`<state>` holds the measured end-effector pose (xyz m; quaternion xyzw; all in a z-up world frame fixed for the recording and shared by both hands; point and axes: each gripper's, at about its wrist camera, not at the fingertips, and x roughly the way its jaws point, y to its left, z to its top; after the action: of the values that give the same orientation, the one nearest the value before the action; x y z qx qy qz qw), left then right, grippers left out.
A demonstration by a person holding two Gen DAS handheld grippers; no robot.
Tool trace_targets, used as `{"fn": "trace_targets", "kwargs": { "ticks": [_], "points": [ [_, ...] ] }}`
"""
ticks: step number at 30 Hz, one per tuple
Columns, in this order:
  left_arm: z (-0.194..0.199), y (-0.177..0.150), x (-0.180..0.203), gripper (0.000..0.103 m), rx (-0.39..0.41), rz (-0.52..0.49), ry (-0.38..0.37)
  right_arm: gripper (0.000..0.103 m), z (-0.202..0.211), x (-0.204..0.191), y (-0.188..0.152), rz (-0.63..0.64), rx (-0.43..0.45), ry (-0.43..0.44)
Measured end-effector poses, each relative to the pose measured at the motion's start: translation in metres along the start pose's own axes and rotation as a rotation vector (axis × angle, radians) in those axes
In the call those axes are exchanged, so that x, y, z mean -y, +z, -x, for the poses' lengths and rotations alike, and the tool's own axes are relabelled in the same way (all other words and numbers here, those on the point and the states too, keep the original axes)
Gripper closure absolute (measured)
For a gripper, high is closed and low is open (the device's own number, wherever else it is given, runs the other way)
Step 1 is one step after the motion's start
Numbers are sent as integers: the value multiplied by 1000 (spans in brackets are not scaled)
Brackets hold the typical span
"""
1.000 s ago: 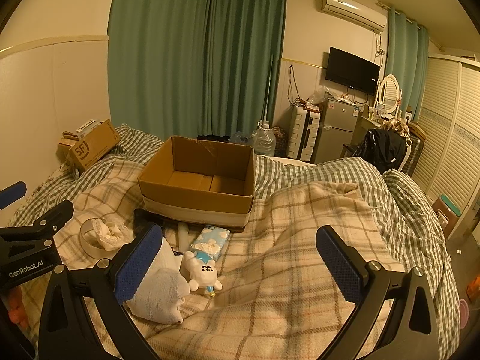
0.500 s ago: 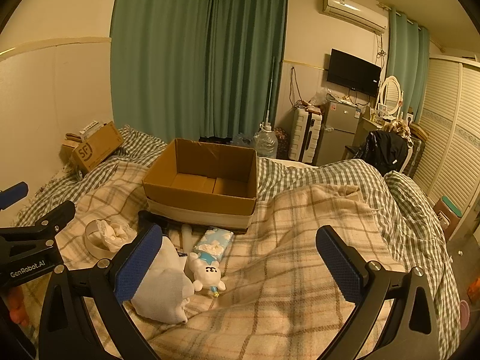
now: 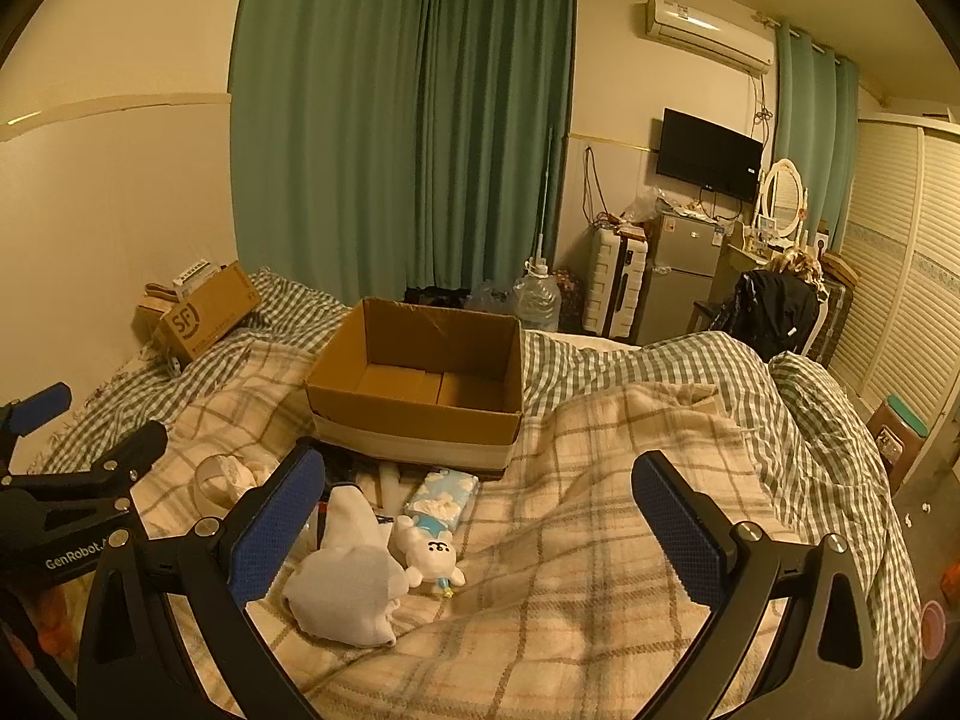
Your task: Organize objects
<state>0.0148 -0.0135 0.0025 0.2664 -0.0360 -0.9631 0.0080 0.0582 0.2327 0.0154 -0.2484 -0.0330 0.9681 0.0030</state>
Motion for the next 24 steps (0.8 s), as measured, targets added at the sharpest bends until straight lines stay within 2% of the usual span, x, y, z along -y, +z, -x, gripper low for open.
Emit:
{"fn": "trace_targets", "kwargs": {
  "ticks": [5, 11, 15, 24],
  "points": [
    [-13, -11, -6, 0, -29, 6, -1, 0, -10, -10, -6, 28, -33, 4],
    [-42, -28, -14, 0, -107, 4, 14, 0, -42, -24, -22, 70, -130, 21],
    [-62, -37, -24, 0, -162, 14, 38, 0, -71, -34, -38, 96, -230, 69],
    [-87, -46, -26, 0, -248, 29, -2, 1, -114, -75, -72, 210, -417, 193]
  ]
}}
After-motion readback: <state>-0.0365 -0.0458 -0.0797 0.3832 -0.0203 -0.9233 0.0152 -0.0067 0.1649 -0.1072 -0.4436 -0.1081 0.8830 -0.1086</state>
